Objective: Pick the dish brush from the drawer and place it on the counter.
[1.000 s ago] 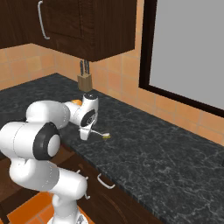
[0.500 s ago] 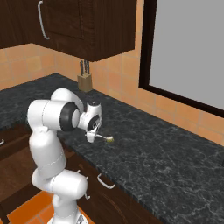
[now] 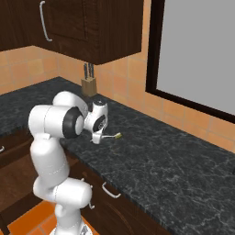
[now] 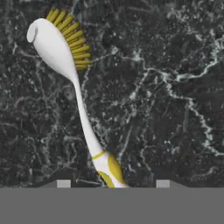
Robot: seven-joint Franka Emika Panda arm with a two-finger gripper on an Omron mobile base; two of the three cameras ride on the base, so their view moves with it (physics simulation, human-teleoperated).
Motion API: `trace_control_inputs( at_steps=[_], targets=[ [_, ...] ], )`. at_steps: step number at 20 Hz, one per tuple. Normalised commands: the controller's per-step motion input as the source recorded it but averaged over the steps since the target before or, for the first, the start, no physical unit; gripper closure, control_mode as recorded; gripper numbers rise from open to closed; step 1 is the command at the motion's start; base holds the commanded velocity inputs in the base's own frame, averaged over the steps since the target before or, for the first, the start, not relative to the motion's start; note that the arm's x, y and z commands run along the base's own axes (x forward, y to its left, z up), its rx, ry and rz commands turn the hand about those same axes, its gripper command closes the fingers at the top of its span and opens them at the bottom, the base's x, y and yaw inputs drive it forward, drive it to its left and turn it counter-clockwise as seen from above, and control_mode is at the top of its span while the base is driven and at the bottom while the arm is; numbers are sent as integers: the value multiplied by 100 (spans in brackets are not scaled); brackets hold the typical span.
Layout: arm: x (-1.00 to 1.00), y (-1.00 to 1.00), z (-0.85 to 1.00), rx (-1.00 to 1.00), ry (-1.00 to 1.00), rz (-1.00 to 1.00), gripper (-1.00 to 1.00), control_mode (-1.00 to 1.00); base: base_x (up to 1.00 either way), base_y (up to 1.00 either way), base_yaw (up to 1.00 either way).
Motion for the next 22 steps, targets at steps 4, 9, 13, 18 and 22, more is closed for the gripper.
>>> trace_control_inputs(
  at_steps=[4, 9, 13, 18, 22],
  targets=[
    [-69, -16, 53, 9, -38, 0, -100, -100, 0, 0, 0],
    [-97, -5, 93, 8, -47, 0, -100, -100, 0, 0, 0],
    [-78, -4, 100, 32, -34, 4, -100, -100, 0, 0, 0],
    [-46, -50, 89, 10, -5, 12, -100, -100, 0, 0, 0],
    [-39, -46, 40, -43, 0, 17, -100, -100, 0, 0, 0]
  ],
)
